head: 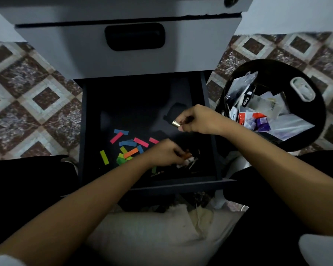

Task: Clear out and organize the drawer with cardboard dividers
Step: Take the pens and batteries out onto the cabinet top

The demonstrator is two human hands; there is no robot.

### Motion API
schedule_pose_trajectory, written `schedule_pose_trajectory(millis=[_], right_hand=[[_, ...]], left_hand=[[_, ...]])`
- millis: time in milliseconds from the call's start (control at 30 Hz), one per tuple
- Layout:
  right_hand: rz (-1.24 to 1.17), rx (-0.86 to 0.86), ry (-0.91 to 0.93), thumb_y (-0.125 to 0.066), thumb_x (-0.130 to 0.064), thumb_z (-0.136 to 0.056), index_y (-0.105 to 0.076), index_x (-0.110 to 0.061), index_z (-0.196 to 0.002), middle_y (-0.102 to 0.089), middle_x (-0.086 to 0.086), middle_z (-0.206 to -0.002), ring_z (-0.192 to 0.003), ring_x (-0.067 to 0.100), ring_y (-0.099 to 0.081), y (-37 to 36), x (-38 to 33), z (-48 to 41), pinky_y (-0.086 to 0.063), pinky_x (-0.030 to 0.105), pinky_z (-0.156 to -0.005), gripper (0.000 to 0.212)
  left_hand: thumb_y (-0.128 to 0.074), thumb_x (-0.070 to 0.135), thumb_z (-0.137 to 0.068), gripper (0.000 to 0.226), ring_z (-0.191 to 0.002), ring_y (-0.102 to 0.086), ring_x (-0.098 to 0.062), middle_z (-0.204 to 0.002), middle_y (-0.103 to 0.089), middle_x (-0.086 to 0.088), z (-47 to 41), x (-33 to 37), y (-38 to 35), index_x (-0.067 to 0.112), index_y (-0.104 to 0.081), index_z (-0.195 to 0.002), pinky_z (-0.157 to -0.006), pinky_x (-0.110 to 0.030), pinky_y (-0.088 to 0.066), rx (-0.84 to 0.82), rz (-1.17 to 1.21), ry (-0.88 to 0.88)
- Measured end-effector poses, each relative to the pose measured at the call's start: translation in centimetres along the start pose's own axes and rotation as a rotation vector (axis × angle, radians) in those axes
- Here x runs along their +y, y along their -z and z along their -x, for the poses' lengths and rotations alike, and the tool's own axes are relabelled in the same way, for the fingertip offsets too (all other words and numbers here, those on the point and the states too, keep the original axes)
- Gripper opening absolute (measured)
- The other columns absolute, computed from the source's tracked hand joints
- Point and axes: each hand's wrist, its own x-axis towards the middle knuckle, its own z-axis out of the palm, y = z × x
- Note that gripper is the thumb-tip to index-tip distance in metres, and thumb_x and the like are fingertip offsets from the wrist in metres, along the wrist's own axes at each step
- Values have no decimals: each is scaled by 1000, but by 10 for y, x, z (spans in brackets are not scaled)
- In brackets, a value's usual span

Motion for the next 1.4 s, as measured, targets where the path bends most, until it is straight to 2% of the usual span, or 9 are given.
schedule_pose_trajectory(millis=[67,133,233,333,533,733,1033,1167,1400], right_hand=[[85,-76,25,-72,-15,-80,-71,-11,-104,-64,-3,-86,-84,7,-58,-2,-1,2,-39,7,-65,25],[168,-155,68,-72,-16,-80,-71,-11,-105,-65,-3,-92,-89,9,-60,-8,-3,5,-41,12,-71,26],[263,-273,124,-71,-13,-79,-71,-11,-103,-70,2,-100,-93,14,-63,-21,-4,7,-41,18,-76,24],[417,-381,141,-69,-13,-81,-71,-12,-105,-70,4,-103,-93,14,-63,-30,-5,6,-38,18,-69,25],[728,-572,159,-55,-14,-88,-70,-8,-103,-68,11,-104,-93,27,-62,-49,3,4,-44,29,-72,22],[852,-546,197,-54,-16,-89,-67,-10,-107,-66,11,-110,-102,28,-61,-53,9,3,-49,35,-86,23],[972,-536,245,-45,-13,-93,-62,-8,-110,-62,13,-115,-103,30,-60,-62,18,7,-46,34,-76,25],[1015,-503,269,-43,-11,-94,-61,-5,-113,-61,14,-118,-107,32,-60,-64,18,9,-47,35,-79,26],[810,-490,198,-55,-17,-89,-66,-12,-108,-66,8,-108,-99,25,-61,-53,14,7,-45,29,-75,22]], left_hand=[[-71,17,-82,17,-57,-54,3,-71,-67,1,17,-11,12,3,-75,-91,-60,-13,-44,43,119,74],[-71,15,-82,15,-60,-57,1,-76,-67,1,29,-22,24,8,-74,-96,-54,-10,-46,109,222,169],[-69,13,-83,3,-56,-57,-3,-63,-64,7,37,-33,43,16,-71,-84,-50,-11,-48,208,340,270],[-68,12,-84,7,-55,-55,-6,-69,-63,-1,42,-39,54,17,-67,-80,-52,-15,-47,281,439,308],[-66,11,-85,4,-64,-57,-12,-72,-65,-2,53,-49,56,14,-67,-81,-61,-22,-47,319,493,353],[-68,12,-83,6,-69,-59,-13,-74,-65,-3,58,-60,56,15,-67,-78,-66,-25,-49,324,501,390],[-66,12,-85,3,-72,-59,-14,-79,-65,-4,57,-58,57,14,-66,-83,-65,-23,-49,331,507,404],[-66,11,-85,5,-74,-59,-15,-81,-64,-5,57,-60,57,15,-65,-82,-65,-24,-49,335,510,411],[-66,12,-85,4,-74,-60,-14,-82,-66,-4,55,-58,56,16,-66,-83,-72,-27,-49,320,527,410]])
